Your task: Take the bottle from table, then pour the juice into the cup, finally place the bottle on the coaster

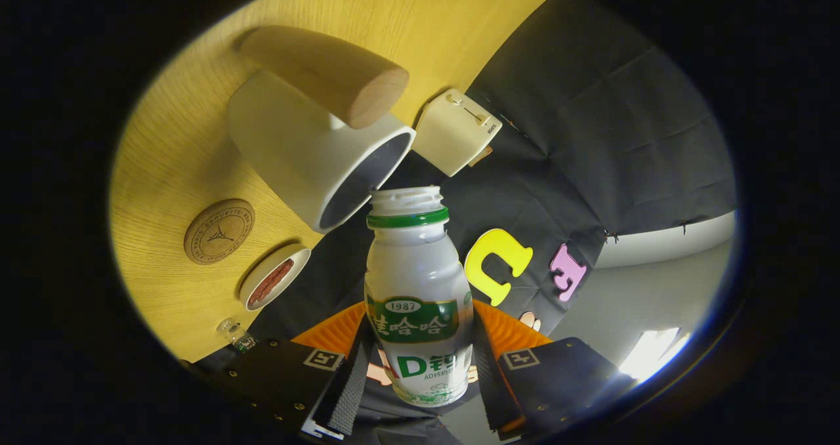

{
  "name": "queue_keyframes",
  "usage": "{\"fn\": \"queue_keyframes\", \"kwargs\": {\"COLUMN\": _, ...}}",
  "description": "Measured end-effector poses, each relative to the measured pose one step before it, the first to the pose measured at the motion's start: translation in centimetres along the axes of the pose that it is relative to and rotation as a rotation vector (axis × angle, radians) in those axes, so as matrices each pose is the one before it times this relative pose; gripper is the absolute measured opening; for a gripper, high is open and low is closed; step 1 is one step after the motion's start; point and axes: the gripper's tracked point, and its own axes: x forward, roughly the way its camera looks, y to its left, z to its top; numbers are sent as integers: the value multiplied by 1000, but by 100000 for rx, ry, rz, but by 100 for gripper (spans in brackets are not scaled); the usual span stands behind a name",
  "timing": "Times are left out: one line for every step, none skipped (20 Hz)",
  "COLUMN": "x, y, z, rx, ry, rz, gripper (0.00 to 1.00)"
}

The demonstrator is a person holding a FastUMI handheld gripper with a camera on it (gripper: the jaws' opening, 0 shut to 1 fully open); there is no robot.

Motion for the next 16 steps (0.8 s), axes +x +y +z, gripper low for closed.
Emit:
{"fn": "queue_keyframes", "kwargs": {"x": 36, "y": -52, "z": -174, "rx": 511, "ry": 349, "rz": 100, "gripper": 73}}
{"fn": "queue_keyframes", "kwargs": {"x": 8, "y": 131, "z": -129, "rx": 1478, "ry": 229, "rz": 459, "gripper": 73}}
{"fn": "queue_keyframes", "kwargs": {"x": 71, "y": 219, "z": -110, "rx": 2750, "ry": 507, "rz": 832, "gripper": 73}}
{"fn": "queue_keyframes", "kwargs": {"x": 93, "y": 260, "z": -305, "rx": 4189, "ry": 569, "rz": 1300, "gripper": 73}}
{"fn": "queue_keyframes", "kwargs": {"x": 196, "y": 413, "z": -340, "rx": 5319, "ry": 815, "rz": 1626, "gripper": 73}}
{"fn": "queue_keyframes", "kwargs": {"x": 138, "y": 368, "z": -416, "rx": 6156, "ry": 793, "rz": 1880, "gripper": 73}}
{"fn": "queue_keyframes", "kwargs": {"x": 60, "y": 364, "z": -512, "rx": 7289, "ry": 801, "rz": 1377, "gripper": 73}}
{"fn": "queue_keyframes", "kwargs": {"x": -161, "y": 346, "z": -630, "rx": 8403, "ry": 545, "rz": 1217, "gripper": 73}}
{"fn": "queue_keyframes", "kwargs": {"x": -446, "y": 120, "z": -332, "rx": 8800, "ry": 412, "rz": 1356, "gripper": 73}}
{"fn": "queue_keyframes", "kwargs": {"x": -241, "y": 102, "z": -260, "rx": 8918, "ry": 415, "rz": 1040, "gripper": 73}}
{"fn": "queue_keyframes", "kwargs": {"x": -74, "y": 186, "z": -376, "rx": 8583, "ry": 451, "rz": 1833, "gripper": 73}}
{"fn": "queue_keyframes", "kwargs": {"x": -28, "y": 228, "z": -330, "rx": 8347, "ry": 549, "rz": 1459, "gripper": 73}}
{"fn": "queue_keyframes", "kwargs": {"x": 47, "y": 180, "z": -149, "rx": 8031, "ry": 213, "rz": 1559, "gripper": 73}}
{"fn": "queue_keyframes", "kwargs": {"x": 51, "y": 21, "z": -325, "rx": 8213, "ry": 554, "rz": 580, "gripper": 73}}
{"fn": "queue_keyframes", "kwargs": {"x": -87, "y": -28, "z": -369, "rx": 8919, "ry": 348, "rz": 276, "gripper": 73}}
{"fn": "queue_keyframes", "kwargs": {"x": 17, "y": -18, "z": -402, "rx": 9306, "ry": 178, "rz": 98, "gripper": 73}}
